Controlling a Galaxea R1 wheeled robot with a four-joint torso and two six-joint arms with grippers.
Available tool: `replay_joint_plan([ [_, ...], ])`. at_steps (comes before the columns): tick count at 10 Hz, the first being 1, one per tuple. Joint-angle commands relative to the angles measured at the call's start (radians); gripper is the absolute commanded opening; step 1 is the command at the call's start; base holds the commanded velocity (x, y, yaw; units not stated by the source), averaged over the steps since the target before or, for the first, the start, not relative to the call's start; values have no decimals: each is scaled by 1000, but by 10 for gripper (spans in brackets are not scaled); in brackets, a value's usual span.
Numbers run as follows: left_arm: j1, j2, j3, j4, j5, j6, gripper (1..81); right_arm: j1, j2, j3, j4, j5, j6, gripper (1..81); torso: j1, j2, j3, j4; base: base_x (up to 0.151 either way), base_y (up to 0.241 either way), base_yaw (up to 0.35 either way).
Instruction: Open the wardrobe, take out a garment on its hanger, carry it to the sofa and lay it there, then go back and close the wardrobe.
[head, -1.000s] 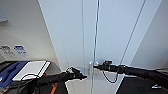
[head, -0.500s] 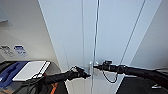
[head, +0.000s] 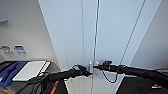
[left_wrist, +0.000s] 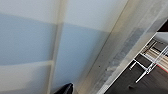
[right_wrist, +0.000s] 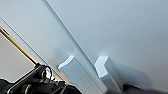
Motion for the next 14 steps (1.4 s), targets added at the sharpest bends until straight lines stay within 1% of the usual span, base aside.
replay_joint_plan([
  [1, -164, 41, -24, 4, -8, 3, 811, 159, 30, 27, -2, 3, 2, 811, 0, 0, 0, 0, 0, 0, 0],
  [4, -158, 97, -67, 4, -15, 3, 811, 158, 30, 31, -2, 6, 2, 811, 0, 0, 0, 0, 0, 0, 0],
  [6, -141, 111, -66, -2, -23, 2, 811, 152, 27, 40, -2, 6, 2, 811, 0, 0, 0, 0, 0, 0, 0],
  [7, -141, 122, -67, -2, -31, 2, 811, 150, 31, 39, -2, 8, 2, 811, 0, 0, 0, 0, 0, 0, 0],
  [8, -141, 136, -69, -2, -60, 2, 811, 150, 34, 39, -2, 8, 2, 811, 0, 0, 0, 0, 0, 0, 0],
  [10, -144, 157, -96, -9, -65, 2, 811, 148, 36, 42, 0, 8, 2, 811, 0, 0, 0, 0, 0, 0, 0],
  [12, -145, 159, -72, -12, -63, -2, 811, 144, 44, 53, 1, 19, 3, 811, 0, 0, 0, 0, 0, 0, 0],
  [14, -142, 131, 6, -12, -63, -24, 811, 119, 42, 76, 1, 20, 3, 811, 0, 0, 0, 0, 0, 0, 0],
])
